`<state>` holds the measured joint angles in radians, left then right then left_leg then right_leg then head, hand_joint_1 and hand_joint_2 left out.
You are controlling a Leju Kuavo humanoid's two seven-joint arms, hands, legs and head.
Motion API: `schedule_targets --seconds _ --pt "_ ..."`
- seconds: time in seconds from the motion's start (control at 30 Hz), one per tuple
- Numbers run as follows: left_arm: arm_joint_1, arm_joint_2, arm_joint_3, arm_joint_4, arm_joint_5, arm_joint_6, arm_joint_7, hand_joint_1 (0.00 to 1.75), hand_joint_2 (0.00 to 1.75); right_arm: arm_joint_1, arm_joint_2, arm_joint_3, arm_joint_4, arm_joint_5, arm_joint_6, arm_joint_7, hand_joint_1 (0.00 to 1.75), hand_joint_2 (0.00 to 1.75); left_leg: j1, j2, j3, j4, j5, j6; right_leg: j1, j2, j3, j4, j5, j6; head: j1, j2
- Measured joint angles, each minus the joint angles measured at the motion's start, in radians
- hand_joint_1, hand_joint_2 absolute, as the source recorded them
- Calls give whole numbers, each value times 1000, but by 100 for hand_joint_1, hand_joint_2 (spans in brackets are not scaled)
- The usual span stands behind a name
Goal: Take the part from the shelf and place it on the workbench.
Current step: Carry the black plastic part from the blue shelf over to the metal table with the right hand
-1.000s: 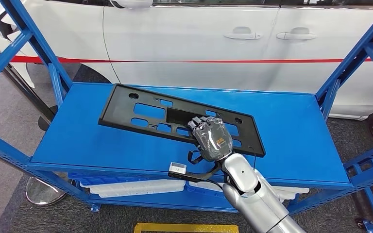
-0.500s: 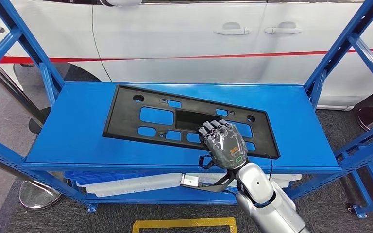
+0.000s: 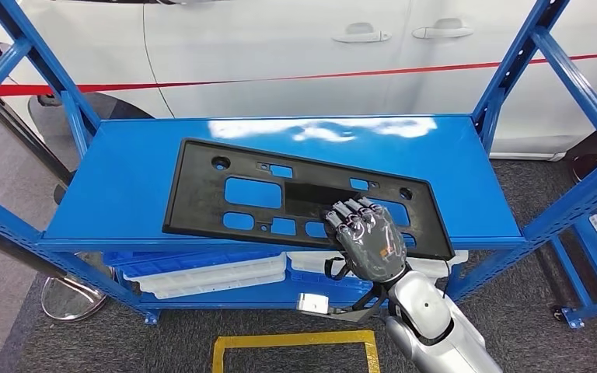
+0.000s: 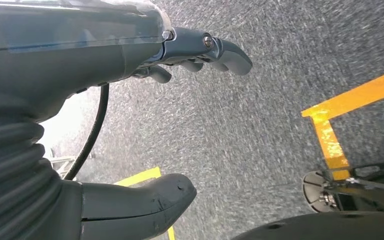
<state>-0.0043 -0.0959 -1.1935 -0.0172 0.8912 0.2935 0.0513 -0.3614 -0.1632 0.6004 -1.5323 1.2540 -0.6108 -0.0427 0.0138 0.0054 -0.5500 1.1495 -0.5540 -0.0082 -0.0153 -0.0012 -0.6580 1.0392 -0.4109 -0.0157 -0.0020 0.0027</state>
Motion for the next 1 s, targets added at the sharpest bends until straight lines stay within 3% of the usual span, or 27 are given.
schedule_targets --seconds 0.03,0.1,0.17,0.2,0.23,0.27,0.33,0.37,0.4,0.43,0.5,0.57,0.63,0.7,0.73,0.8,0.87,0.9,0.93,0.97,1.0 --pt "0 0 0 0 0 0 -4 0 175 1 -3 0 -8 -2 0 -1 175 175 -2 -3 43 -67 8 4 0 1 -8 3 8 5 0 0" --pt "-1 0 -1 0 3 1 -13 0 175 3 -9 0 -22 -7 -2 -5 175 175 -7 -9 83 -140 4 13 1 2 -12 2 24 18 1 0" --pt "-2 1 -2 0 8 1 -23 0 175 6 -15 0 -33 -16 -4 -12 175 175 -8 -9 74 -148 21 24 1 3 -13 -7 43 32 1 0" --pt "-4 1 -2 0 11 0 -28 0 175 9 -19 0 -37 -21 -6 -16 175 175 -6 -6 66 -152 33 32 0 4 -19 -6 39 38 2 0" --pt "-6 1 -2 1 13 -1 -32 0 175 13 -23 0 -41 -25 -7 -18 175 175 -4 -3 56 -157 47 41 0 4 -28 7 15 42 2 0" --pt "-8 2 -2 1 15 -2 -35 0 175 18 -27 1 -45 -28 -10 -21 175 175 -2 1 42 -160 63 49 0 5 -40 39 -28 45 2 0" --pt "-9 2 -2 1 17 -4 -36 0 175 31 -34 1 -54 -31 -15 -23 175 175 -5 5 11 -160 88 57 -1 4 -65 152 -136 51 3 0" --pt "-8 2 -2 1 17 -4 -33 0 175 39 -38 1 -59 -32 -18 -24 175 175 -7 6 -5 -158 100 58 -1 4 -72 212 -167 53 3 0" --pt "-7 3 -2 1 17 -4 -29 0 175 48 -42 1 -64 -32 -21 -26 175 175 -8 6 -22 -156 111 57 -1 4 -68 254 -173 54 3 0" --pt "-7 3 -2 1 16 -5 -23 0 175 58 -47 1 -70 -32 -23 -29 175 175 -9 7 -39 -152 121 56 -1 4 -51 266 -157 54 3 0" --pt "-7 3 -2 2 18 -6 -12 0 175 73 -54 1 -87 -32 -31 -32 175 175 -11 7 -70 -142 138 52 0 3 34 190 -110 47 3 0" --pt "-7 3 -2 2 21 -9 -4 0 175 83 -60 1 -109 -31 -41 -35 175 175 -14 7 -90 -130 152 44 6 2 140 49 -116 36 2 0" --pt "-6 4 -2 3 25 -12 1 0 175 91 -64 0 -127 -30 -53 -38 175 175 -15 7 -97 -127 167 33 13 2 183 -25 -137 25 2 0" --pt "-4 7 -2 4 28 -14 2 0 175 100 -68 0 -138 -29 -61 -40 175 175 -12 6 -100 -128 178 20 12 0 173 -31 -123 10 2 0" --pt "-3 9 -2 5 29 -14 2 0 175 103 -70 0 -141 -29 -63 -41 175 175 -11 4 -106 -120 164 14 10 -2 163 -32 -111 1 1 0" --pt "-2 12 -2 6 29 -19 4 0 175 109 -71 0 -146 -28 -63 -42 175 175 -8 1 -130 -53 76 4 5 -5 135 -36 -83 -13 1 0" --pt "-3 15 -2 6 32 -27 5 0 175 116 -71 1 -148 -26 -64 -43 175 175 -5 1 -153 67 -24 -6 6 -5 100 -35 -56 -18 1 0" --pt "-3 19 -2 6 36 -34 -1 0 175 118 -70 1 -148 -19 -64 -45 175 175 -4 1 -155 118 -40 -9 7 -5 82 -32 -43 -18 1 0" --pt "-4 25 -1 6 43 -42 -14 0 175 119 -68 2 -148 -9 -64 -46 175 175 -3 1 -146 147 -31 -11 7 -5 63 -28 -31 -16 1 0" --pt "-7 33 0 6 52 -51 -29 0 175 118 -64 4 -148 6 -61 -45 175 175 -3 1 -124 145 -4 -11 7 -5 43 -24 -20 -15 1 0" --pt "-10 43 1 6 60 -62 -44 0 175 114 -57 8 -148 21 -54 -41 175 175 -3 0 -86 111 27 -10 7 -5 25 -18 -10 -13 1 0"
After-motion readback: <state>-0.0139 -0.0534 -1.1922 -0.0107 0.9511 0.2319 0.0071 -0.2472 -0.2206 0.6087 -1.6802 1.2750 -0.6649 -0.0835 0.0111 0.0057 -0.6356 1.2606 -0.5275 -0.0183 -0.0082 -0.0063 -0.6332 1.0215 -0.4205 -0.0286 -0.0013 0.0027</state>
